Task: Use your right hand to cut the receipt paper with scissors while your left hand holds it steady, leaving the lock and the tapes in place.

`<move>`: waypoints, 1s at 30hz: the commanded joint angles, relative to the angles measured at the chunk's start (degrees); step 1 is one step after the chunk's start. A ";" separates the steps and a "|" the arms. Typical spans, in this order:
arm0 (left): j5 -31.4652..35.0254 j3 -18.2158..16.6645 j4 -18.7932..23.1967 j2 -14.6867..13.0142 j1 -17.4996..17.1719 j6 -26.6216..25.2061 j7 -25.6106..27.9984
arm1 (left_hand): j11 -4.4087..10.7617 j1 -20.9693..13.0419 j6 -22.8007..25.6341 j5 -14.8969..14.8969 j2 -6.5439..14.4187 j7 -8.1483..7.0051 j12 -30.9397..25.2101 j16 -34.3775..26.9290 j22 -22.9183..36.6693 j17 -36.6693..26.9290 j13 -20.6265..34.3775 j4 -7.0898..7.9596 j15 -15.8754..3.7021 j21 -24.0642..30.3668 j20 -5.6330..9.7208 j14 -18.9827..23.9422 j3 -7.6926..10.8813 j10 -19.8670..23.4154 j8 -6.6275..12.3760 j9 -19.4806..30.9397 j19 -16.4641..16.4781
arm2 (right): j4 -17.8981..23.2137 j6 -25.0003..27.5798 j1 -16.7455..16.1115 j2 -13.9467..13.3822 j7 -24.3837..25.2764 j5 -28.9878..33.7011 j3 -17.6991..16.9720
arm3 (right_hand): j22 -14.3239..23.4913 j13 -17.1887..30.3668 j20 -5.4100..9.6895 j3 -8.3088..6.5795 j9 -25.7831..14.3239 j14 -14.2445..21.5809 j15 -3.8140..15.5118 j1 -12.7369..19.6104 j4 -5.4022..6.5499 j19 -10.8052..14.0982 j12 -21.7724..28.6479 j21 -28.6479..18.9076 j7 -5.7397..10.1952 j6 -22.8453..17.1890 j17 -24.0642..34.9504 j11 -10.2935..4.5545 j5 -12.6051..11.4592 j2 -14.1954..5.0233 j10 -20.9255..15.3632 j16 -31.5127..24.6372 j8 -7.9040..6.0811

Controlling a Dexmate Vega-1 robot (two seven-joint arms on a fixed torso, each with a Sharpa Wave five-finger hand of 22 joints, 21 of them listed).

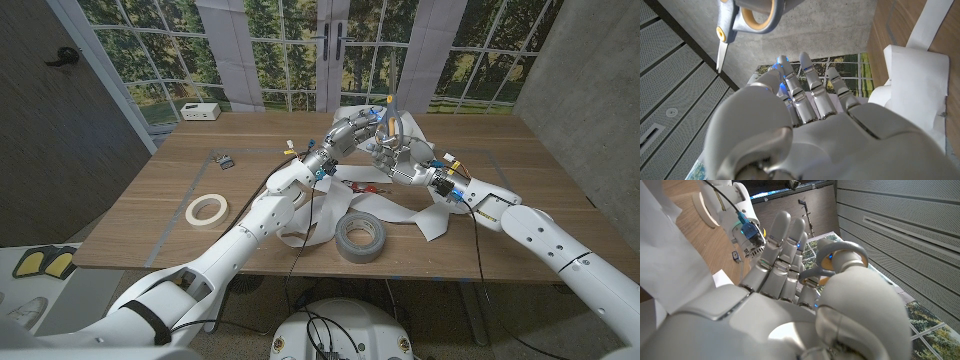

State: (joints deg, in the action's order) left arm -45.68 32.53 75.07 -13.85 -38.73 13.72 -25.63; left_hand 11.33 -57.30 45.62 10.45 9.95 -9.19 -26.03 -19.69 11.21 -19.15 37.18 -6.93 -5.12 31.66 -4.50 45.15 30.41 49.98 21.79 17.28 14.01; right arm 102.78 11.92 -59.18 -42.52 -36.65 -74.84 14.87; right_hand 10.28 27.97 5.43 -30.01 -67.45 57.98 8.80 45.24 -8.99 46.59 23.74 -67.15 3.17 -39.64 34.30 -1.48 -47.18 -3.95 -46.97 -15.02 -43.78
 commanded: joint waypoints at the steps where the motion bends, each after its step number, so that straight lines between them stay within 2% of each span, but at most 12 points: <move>1: 0.12 -1.24 0.93 -0.93 -0.80 0.42 2.03 | 0.44 -0.15 0.20 0.10 0.51 0.09 0.14 0.09 0.12 -0.20 0.26 0.15 -8.35 0.27 0.15 0.64 -0.08 0.59 -0.02 0.09 0.27 | 0.52 1.05 -0.79 0.16 2.16 -1.82 -0.99 | 0.15 -0.33 7.22 -4.18 0.32 -1.10 3.02 -0.72 3.58 0.21 -1.07 -0.11 -0.92 0.10 -0.19 -2.39 0.30 0.03 -1.07 0.30 -0.46; 14: 0.11 -1.61 1.02 -1.45 -0.86 0.29 2.91 | 0.45 0.14 -0.13 -0.12 0.58 0.42 0.17 0.30 0.15 -0.22 0.54 0.40 -8.16 0.33 -0.04 0.51 -0.15 0.59 0.00 0.59 0.07 | 2.01 3.34 -1.86 -1.53 6.09 -2.51 -1.93 | 0.06 -1.05 7.24 -4.32 1.36 -1.77 2.98 -1.06 3.44 -0.15 -2.34 0.19 -0.82 0.08 -0.84 -1.95 0.34 0.00 -0.85 0.65 -0.24; 17: 0.15 -1.57 0.68 -1.39 -0.63 0.33 2.72 | 0.46 0.24 -0.07 -0.17 0.54 0.43 0.17 0.30 0.15 -0.25 0.61 0.45 -8.21 0.36 -0.09 0.54 -0.20 0.55 0.06 0.69 0.07 | 2.25 3.74 -2.03 -1.68 6.87 -2.77 -2.06 | 0.10 -1.46 7.28 -3.11 2.31 -1.59 2.98 -1.28 2.76 -0.13 -2.95 0.19 -0.72 -0.58 -0.53 -1.97 1.30 1.19 -1.10 0.04 -0.19; 19: 0.06 -1.57 0.49 -1.33 -0.50 0.30 2.56 | 0.46 0.30 -0.06 -0.18 0.57 0.48 0.16 0.33 0.15 -0.24 0.66 0.50 -8.18 0.37 -0.07 0.54 -0.21 0.57 0.08 0.75 0.06 | 2.32 3.60 -2.13 -1.68 7.00 -2.60 -2.07 | 0.28 -2.01 7.23 -0.40 1.12 -1.91 2.96 -0.18 0.84 0.10 -3.86 -0.04 -0.75 -0.95 0.68 -1.84 4.48 2.75 -1.62 -1.34 -1.58; 20: 0.11 -1.54 0.38 -1.29 -0.45 0.34 2.54 | 0.46 0.28 -0.03 -0.19 0.53 0.51 0.16 0.32 0.15 -0.26 0.68 0.47 -8.26 0.38 -0.07 0.55 -0.22 0.57 0.09 0.77 0.07 | 2.11 3.68 -1.94 -1.69 6.54 -2.60 -1.98 | 0.34 -2.39 7.31 1.19 0.80 -2.40 3.01 0.72 0.36 -0.53 -4.76 0.06 -0.07 -0.79 1.35 -2.20 7.37 2.52 -1.54 -2.09 -2.20; 21: 0.09 -1.53 0.38 -1.30 -0.43 0.27 2.51 | 0.47 0.33 0.02 -0.19 0.56 0.64 0.15 0.39 0.15 -0.24 0.72 0.52 -8.21 0.40 -0.09 0.50 -0.20 0.56 0.12 0.82 0.08 | 2.25 3.70 -1.93 -1.82 6.70 -2.42 -1.98 | 0.35 -2.64 7.20 2.76 0.33 -2.52 3.14 1.42 -0.12 0.42 -5.09 -0.39 -0.46 -0.96 1.89 -2.00 9.93 3.16 -2.32 -2.80 -3.02; 22: 0.03 -1.52 0.19 -1.16 -0.37 0.33 2.44 | 0.48 0.34 0.18 -0.20 0.55 0.65 0.15 0.38 0.16 -0.25 0.74 0.51 -8.24 0.40 -0.11 0.51 -0.22 0.57 0.19 0.84 0.05 | 2.34 3.58 -1.87 -1.94 6.61 -2.11 -1.95 | 0.32 -2.70 7.23 3.49 -0.05 -2.89 3.24 1.89 -0.43 0.34 -5.36 -0.38 0.00 -0.71 2.09 -2.04 11.27 3.68 -2.29 -2.97 -3.40; 23: -0.05 -1.52 0.11 -1.09 -0.36 0.31 2.38 | 0.48 0.32 0.24 -0.21 0.53 0.62 0.14 0.34 0.16 -0.29 0.77 0.47 -8.30 0.42 -0.08 0.57 -0.23 0.58 0.22 0.88 0.06 | 2.03 3.51 -1.62 -1.87 5.88 -2.04 -1.81 | 0.32 -2.35 7.29 4.88 -0.81 -3.59 3.17 2.21 -0.14 -1.07 -5.84 0.10 0.59 0.04 2.35 -2.50 14.27 3.94 -1.73 -3.23 -4.07; 24: -0.05 -1.52 0.05 -1.03 -0.34 0.37 2.37 | 0.49 0.32 0.22 -0.21 0.53 0.63 0.17 0.36 0.16 -0.29 0.77 0.47 -8.30 0.43 -0.09 0.56 -0.23 0.56 0.21 0.89 0.08 | 1.93 3.55 -1.50 -1.87 5.54 -2.08 -1.77 | 0.34 -2.36 7.08 5.90 0.09 -3.46 3.28 2.10 0.10 -0.04 -5.90 -0.36 0.10 -0.48 2.31 -2.19 16.37 4.39 -2.35 -3.45 -4.11; 26: -0.09 -1.53 -0.09 -0.91 -0.32 0.50 2.24 | 0.49 0.29 0.12 -0.21 0.52 0.62 0.18 0.36 0.16 -0.30 0.79 0.42 -8.34 0.45 -0.09 0.58 -0.22 0.56 0.17 0.91 0.08 | 1.78 3.48 -0.97 -2.22 4.76 -1.28 -1.48 | 0.19 -1.97 7.24 7.56 -1.03 -4.41 3.49 1.94 0.56 -1.20 -6.55 0.26 0.70 0.79 2.05 -2.49 21.10 4.84 -1.89 -3.28 -5.17; 28: -0.06 -1.51 -0.18 -0.89 -0.26 0.51 2.16 | 0.48 0.31 0.15 -0.21 0.50 0.52 0.21 0.38 0.16 -0.31 0.80 0.43 -8.29 0.46 -0.09 0.57 -0.24 0.54 0.18 0.94 0.08 | 2.37 3.79 -0.77 -3.02 5.52 -0.51 -1.48 | 0.04 -1.72 7.02 9.56 -0.43 -5.44 3.27 0.83 1.11 -0.73 -7.39 0.50 0.08 1.51 1.22 -2.18 26.55 6.19 -1.38 -2.66 -5.56; 30: -0.14 -1.53 -0.28 -0.81 -0.21 0.48 2.14 | 0.48 0.31 0.13 -0.22 0.50 0.65 0.19 0.35 0.16 -0.34 0.85 0.41 -8.32 0.47 -0.08 0.61 -0.25 0.58 0.16 0.95 0.07 | 2.10 4.18 -0.32 -3.20 4.98 -0.53 -1.24 | -0.05 -1.51 7.04 10.45 -0.52 -6.10 3.31 -0.36 1.72 -1.69 -7.89 1.19 0.24 2.29 0.81 -2.24 28.59 6.58 -0.77 -2.27 -5.74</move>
State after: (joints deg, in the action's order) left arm -45.60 31.06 75.53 -15.04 -39.30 14.08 -23.12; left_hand 11.64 -56.92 45.63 10.33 10.08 -8.58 -25.81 -19.47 11.21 -19.28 37.85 -6.71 -5.01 31.66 -4.50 45.25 30.15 50.29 21.80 17.98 14.00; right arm 104.67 15.18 -60.75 -44.27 -31.01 -76.94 13.11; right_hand 10.22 26.10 5.31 -20.90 -68.03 54.08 6.54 46.69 -8.11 45.61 16.37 -66.64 3.71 -38.57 35.56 -1.78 -21.64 0.83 -46.67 -17.73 -44.73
